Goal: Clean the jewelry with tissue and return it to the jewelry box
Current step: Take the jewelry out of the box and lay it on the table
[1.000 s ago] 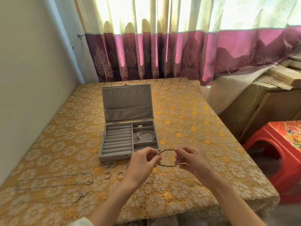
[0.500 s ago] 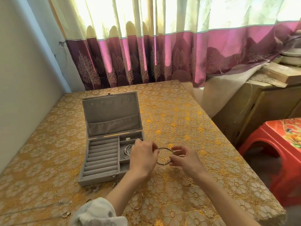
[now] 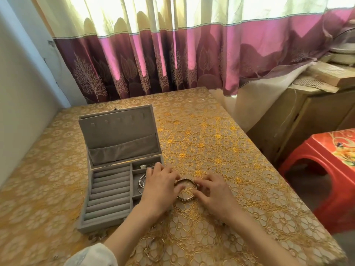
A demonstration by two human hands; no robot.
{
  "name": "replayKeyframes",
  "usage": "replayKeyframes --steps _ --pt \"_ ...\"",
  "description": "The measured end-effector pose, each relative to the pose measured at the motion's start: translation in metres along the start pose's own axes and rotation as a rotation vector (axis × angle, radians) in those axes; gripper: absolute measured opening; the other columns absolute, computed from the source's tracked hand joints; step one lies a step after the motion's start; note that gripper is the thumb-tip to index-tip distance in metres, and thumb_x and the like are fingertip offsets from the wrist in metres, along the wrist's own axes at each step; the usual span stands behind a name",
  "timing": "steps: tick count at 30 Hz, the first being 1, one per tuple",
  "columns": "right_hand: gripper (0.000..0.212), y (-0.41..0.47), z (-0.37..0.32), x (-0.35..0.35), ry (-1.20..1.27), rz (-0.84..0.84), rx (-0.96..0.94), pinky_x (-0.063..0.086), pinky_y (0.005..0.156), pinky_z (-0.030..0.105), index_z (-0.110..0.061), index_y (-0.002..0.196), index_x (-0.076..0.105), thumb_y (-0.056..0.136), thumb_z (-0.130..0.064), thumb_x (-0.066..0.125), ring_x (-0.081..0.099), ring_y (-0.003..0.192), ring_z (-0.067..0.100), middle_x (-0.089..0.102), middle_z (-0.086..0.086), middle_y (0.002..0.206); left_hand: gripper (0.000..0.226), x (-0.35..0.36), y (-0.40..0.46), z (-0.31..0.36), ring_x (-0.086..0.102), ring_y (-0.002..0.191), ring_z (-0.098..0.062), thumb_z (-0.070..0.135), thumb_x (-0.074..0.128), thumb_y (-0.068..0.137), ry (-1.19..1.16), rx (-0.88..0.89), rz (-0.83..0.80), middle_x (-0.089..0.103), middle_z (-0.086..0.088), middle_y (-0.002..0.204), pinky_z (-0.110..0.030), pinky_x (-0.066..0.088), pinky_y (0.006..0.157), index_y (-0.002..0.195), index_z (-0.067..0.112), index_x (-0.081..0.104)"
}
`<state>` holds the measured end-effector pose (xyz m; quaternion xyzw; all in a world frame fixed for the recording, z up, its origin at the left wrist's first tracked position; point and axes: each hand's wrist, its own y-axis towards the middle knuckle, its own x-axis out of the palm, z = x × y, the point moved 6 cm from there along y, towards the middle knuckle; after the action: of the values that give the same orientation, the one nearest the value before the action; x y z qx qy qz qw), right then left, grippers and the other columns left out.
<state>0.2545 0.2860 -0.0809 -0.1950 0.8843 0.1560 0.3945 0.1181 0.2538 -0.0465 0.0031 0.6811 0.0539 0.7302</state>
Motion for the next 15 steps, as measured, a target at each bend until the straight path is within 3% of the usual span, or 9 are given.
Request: replayKeyframes --steps 4,10,15 --pt "0.044 -0.005 -0.002 0.001 -0.068 -0.001 -0.038 0.028 0.099 0.017 -0.026 0.13 0.05 0.088 -0.041 0.055 0.033 0.107 0.005 0.041 -0.012 0.106 0.05 0.003 -0.003 0.003 0.027 0.12 -0.018 0.055 0.047 0.087 0.037 0.056 -0.08 0.048 0.007 0.125 -0.037 0.019 0.099 0.128 0.028 0.049" --pt "0.047 -0.008 -0.005 0.002 -0.124 0.001 -0.052 0.028 0.101 0.021 -0.026 0.132 0.047 0.089 -0.042 0.053 0.033 0.113 0.008 0.045 -0.008 0.116 0.046 0.005 -0.012 0.006 0.023 0.125 -0.021 0.047 0.045 0.091 0.028 0.075 -0.073 0.045 0.005 0.128 -0.039 0.02 0.104 0.131 0.023 0.048" --pt "0.05 -0.009 -0.013 -0.002 -0.088 0.047 -0.036 0.035 0.101 0.028 -0.023 0.137 0.039 0.091 -0.037 0.051 0.04 0.113 0.01 0.048 -0.006 0.118 0.04 -0.008 -0.023 -0.003 0.028 0.124 -0.012 0.038 0.046 0.094 -0.19 0.134 0.05 0.046 0.006 0.127 -0.029 0.025 0.105 0.13 0.022 0.05"
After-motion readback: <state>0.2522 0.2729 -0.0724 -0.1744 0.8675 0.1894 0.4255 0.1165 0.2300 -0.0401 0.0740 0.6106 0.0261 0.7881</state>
